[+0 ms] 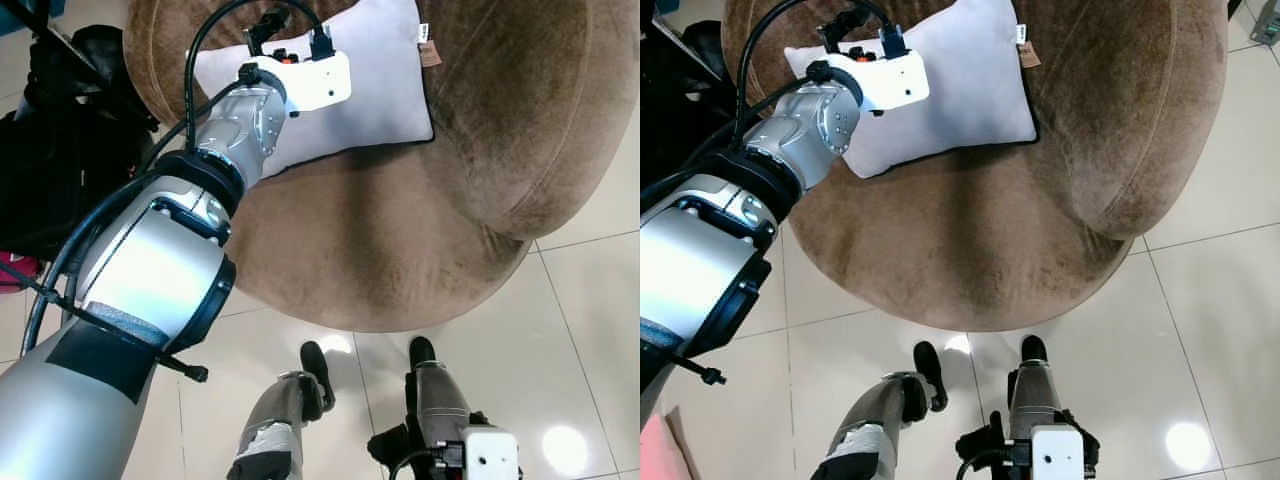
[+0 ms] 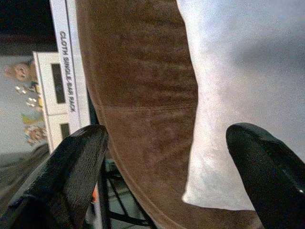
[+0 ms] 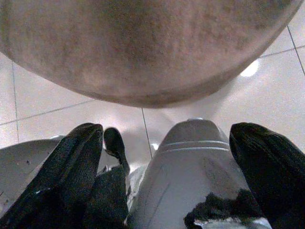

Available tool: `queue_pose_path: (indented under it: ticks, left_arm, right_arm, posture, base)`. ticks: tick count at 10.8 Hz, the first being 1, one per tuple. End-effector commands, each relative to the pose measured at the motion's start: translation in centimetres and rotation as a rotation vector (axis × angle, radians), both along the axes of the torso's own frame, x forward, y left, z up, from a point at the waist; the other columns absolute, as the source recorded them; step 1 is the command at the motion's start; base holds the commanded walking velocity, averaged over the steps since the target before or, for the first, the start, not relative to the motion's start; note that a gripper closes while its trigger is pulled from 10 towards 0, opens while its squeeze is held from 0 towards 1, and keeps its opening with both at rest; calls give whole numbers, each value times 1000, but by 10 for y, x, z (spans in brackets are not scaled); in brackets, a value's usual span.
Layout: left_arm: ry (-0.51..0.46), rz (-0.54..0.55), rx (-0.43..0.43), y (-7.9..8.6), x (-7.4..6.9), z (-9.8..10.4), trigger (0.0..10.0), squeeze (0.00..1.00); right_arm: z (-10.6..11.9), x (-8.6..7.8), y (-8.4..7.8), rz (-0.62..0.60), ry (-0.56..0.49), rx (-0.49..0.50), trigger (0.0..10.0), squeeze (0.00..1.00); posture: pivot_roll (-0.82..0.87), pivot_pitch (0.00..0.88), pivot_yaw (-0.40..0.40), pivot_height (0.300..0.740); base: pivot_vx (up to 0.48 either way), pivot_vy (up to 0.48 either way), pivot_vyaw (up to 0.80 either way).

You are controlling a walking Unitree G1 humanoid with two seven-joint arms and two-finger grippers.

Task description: Move the pillow to the sofa from floor

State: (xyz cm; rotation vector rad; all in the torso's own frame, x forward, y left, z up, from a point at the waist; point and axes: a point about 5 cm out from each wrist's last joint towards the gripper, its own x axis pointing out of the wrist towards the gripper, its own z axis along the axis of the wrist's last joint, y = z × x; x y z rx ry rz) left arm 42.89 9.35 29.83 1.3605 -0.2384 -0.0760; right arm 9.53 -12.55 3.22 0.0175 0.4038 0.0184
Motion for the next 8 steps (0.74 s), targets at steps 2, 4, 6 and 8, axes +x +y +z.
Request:
queue_pose_path:
  ticks: [2, 4, 6, 8]
  left_arm:
    - [123, 34, -350, 12, 2, -11, 10000, 0]
    - [167, 28, -660, 20, 2, -7, 10000, 0]
    - [154, -2, -820, 25, 3, 3, 10000, 0]
    - [166, -16, -995, 37, 3, 2, 10000, 0]
  right_arm:
    - [-42, -10, -12, 4, 169, -21, 10000, 0]
    - [-14, 41, -30, 0, 17, -61, 10000, 0]
    - [38, 103, -29, 55, -162, -89, 10000, 0]
    - [53, 159, -20, 130, -239, -94, 10000, 0]
  posture:
    - [-399, 398, 187, 740]
    - [-353, 330, 156, 740]
    - [-258, 244, 108, 740]
    - [-117, 147, 60, 740]
  base:
    - [0, 0, 0]
    - [0, 0, 0]
    - [0, 0, 0]
    - [0, 0, 0]
